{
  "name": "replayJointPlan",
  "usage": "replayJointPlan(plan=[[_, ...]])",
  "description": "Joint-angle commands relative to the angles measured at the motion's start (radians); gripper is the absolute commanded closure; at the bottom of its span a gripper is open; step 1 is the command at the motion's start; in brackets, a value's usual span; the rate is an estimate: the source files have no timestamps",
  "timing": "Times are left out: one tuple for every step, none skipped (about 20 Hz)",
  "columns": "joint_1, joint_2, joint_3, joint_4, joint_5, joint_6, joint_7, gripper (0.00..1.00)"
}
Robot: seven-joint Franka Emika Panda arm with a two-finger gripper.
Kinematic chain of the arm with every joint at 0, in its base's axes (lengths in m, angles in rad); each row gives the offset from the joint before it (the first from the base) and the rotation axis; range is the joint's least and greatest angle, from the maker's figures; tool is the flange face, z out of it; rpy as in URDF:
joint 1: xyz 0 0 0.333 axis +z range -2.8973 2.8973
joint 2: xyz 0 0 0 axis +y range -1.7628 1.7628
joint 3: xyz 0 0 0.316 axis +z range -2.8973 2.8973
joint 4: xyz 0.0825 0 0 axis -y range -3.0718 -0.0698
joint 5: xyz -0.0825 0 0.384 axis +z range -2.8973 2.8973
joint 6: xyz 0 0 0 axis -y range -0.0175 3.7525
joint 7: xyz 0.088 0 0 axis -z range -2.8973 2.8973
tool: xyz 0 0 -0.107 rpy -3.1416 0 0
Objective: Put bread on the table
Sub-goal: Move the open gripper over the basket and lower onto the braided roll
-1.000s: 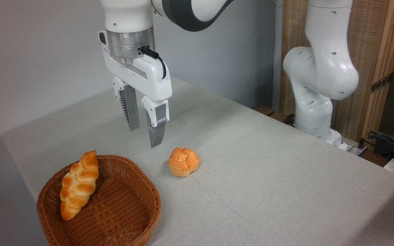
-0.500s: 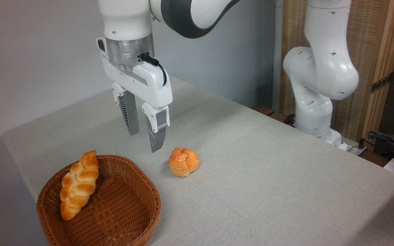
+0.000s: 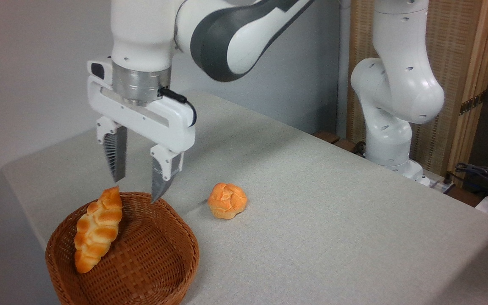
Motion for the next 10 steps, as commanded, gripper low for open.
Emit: replayJointPlan(plan=[[-0.005, 0.052, 0.001, 0.021, -0.072, 0.109, -0.022, 0.0], [-0.01, 0.066, 0.001, 0.021, -0.074, 0.127, -0.022, 0.0], [-0.013, 0.082, -0.001, 0.021, -0.076, 0.138, -0.022, 0.0], [-0.013, 0.092, -0.005, 0.023, -0.077, 0.144, -0.024, 0.0], [-0.013, 0.102, -0.013, 0.029, -0.091, 0.15, -0.022, 0.0], [-0.013, 0.117, -0.021, 0.035, -0.102, 0.161, -0.022, 0.0], [-0.013, 0.128, -0.024, 0.035, -0.103, 0.178, -0.022, 0.0], [-0.013, 0.14, -0.027, 0.035, -0.103, 0.196, -0.022, 0.0], [-0.013, 0.154, -0.042, 0.035, -0.105, 0.216, -0.021, 0.0], [-0.013, 0.166, -0.057, 0.035, -0.105, 0.239, -0.022, 0.0]])
